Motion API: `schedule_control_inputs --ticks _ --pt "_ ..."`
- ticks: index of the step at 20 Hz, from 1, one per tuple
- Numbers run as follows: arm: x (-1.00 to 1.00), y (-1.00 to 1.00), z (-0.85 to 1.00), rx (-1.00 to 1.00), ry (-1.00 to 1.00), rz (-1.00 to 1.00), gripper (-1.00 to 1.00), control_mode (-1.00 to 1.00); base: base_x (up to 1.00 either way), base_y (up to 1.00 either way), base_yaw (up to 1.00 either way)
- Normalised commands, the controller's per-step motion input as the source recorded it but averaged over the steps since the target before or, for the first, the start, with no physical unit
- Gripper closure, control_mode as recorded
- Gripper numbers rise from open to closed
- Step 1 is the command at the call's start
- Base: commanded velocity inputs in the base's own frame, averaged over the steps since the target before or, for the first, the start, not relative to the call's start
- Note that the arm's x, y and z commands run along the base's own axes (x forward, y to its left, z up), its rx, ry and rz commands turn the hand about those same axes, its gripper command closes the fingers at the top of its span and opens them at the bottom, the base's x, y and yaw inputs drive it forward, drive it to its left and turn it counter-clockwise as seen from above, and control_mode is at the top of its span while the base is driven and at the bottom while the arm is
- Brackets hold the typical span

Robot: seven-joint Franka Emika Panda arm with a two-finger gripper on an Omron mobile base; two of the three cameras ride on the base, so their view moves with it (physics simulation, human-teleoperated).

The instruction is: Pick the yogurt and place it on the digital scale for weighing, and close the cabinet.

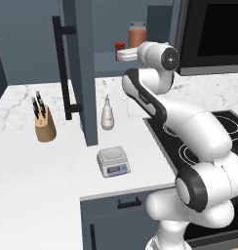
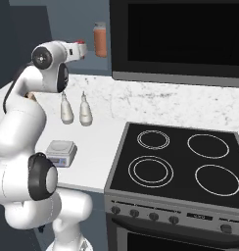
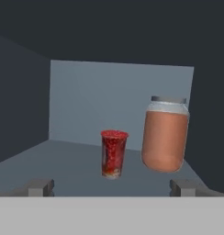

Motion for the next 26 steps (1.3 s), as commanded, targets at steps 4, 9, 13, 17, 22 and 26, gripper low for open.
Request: schedule_control_inputs --ticks 4,9,13,17,22,26 --pt "0.53 0.11 -0.10 0.00 0.00 0.00 -1.00 -1.00 0.00 0.00 0.00" --pt "0.54 0.08 -0.11 0.00 0.00 0.00 -1.00 -1.00 0.00 0.00 0.00" --pt "0.64 0.23 -0.10 0.00 0.00 0.00 -1.00 -1.00 0.00 0.00 0.00" --pt "0.40 0.11 0.00 0.00 0.00 0.00 -1.00 -1.00 0.00 0.00 0.00" --pt "0.26 0.00 0.00 0.00 0.00 0.00 -1.00 -1.00 0.00 0.00 0.00" --pt "0.29 0.00 0.00 0.00 0.00 0.00 -1.00 -1.00 0.00 0.00 0.00"
